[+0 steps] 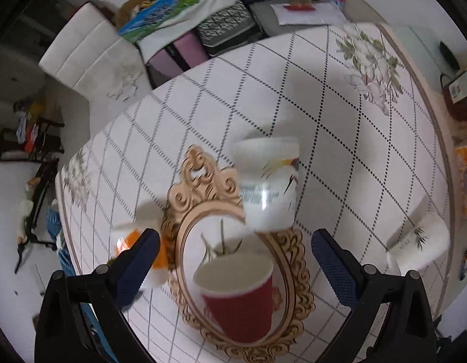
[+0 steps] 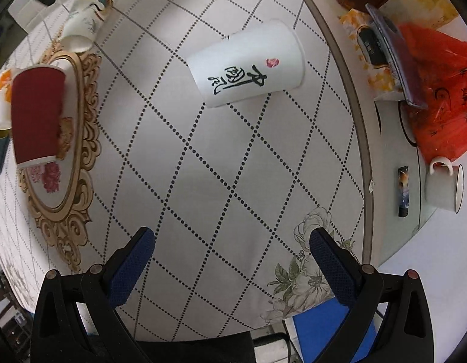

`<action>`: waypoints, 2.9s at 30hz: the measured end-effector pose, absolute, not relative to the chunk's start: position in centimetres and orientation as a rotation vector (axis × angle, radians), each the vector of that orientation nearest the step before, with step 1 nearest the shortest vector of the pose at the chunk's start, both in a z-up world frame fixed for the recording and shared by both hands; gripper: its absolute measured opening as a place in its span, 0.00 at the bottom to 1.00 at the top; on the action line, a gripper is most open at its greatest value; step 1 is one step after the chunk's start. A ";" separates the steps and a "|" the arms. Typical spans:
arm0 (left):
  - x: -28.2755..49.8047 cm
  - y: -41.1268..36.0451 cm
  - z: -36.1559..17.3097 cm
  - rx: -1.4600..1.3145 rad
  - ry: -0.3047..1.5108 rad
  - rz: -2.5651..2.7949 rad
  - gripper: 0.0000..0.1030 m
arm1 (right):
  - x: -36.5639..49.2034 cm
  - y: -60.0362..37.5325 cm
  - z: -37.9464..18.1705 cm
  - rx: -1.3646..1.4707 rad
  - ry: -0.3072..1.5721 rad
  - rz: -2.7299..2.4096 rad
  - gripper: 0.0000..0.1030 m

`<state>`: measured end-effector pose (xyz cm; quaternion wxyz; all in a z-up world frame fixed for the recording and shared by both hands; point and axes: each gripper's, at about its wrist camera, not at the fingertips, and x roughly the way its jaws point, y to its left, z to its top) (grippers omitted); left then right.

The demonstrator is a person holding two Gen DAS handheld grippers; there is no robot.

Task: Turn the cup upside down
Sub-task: 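Close the left gripper around the white paper cup and lift it, then carry the upright white paper cup with the left tool toward the right tool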

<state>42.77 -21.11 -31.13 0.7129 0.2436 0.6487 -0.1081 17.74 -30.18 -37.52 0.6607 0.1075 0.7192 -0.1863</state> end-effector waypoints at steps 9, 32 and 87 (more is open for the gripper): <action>45.0 -23.9 -35.3 0.632 1.477 -0.287 0.99 | 18.6 -30.3 -38.8 0.202 1.678 -0.471 1.00; 47.1 -24.3 -39.7 0.634 1.526 -0.352 0.63 | 18.9 -30.1 -38.5 0.200 1.674 -0.508 1.00; 18.8 -15.1 -32.7 0.031 1.709 -0.229 0.59 | 7.1 -30.4 -37.5 0.129 1.643 -0.153 1.00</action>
